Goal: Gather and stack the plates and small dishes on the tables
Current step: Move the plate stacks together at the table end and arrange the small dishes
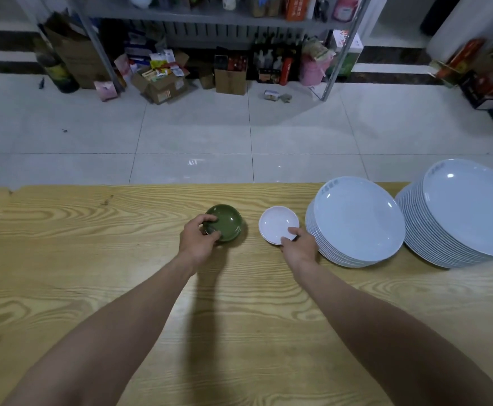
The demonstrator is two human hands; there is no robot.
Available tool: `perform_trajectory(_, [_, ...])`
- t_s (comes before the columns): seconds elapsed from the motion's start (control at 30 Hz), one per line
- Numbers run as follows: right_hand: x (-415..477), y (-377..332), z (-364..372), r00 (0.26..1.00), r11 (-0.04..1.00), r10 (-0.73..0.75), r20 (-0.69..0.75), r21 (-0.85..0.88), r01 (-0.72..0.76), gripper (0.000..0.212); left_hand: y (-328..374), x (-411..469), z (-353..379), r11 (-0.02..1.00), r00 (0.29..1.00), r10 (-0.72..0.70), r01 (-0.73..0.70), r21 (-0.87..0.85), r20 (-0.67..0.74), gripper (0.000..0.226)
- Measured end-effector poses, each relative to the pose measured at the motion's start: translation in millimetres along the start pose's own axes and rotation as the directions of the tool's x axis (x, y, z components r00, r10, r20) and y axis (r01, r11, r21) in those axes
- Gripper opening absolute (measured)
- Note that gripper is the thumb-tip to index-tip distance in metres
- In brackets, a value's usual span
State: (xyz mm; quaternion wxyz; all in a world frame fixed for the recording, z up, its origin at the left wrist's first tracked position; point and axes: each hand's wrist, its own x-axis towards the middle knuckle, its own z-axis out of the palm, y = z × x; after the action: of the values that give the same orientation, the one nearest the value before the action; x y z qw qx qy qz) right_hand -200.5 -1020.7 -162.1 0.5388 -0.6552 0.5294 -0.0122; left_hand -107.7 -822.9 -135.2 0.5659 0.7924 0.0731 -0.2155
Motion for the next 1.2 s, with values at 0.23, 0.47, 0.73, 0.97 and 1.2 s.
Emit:
perform_trajectory(0.23, [3.4,1.1,4.4,0.999,1.0,-0.017,0.028,0.016,0.017,0.036,-7.0,1.8,2.1,0.998,1.0,-0.014,0.015,-0.056,0.016,0.031])
perform_trajectory(0.47, [5.7,3.5,4.1,0.998,1.0,-0.027,0.051,0.015,0.026,0.035,-13.4,3.8,2.0,0.997,0.999,-0.025,0.027,-0.078,0.023,0.03])
perform_trajectory(0.73, [7.2,5.2,4.2,0.998,0.999,-0.039,0.05,0.038,0.037,0.035,-14.6,8.9,0.4,0.998,0.999,-0.014,0.017,-0.063,0.034,0.03])
perform_trajectory(0.97, [7.3,4.6,4.4,0.998,0.998,-0.037,0.045,0.043,0.035,0.033,-16.9,12.4,0.2,0.998,0.999,-0.01,0.012,-0.054,0.049,0.03])
perform_trajectory(1.2, [4.8,2.9,2.8,0.998,0.998,-0.04,0.051,0.043,0.038,0.03,-16.1,12.3,0.0,0.999,0.999,-0.007,0.009,-0.036,0.05,0.03])
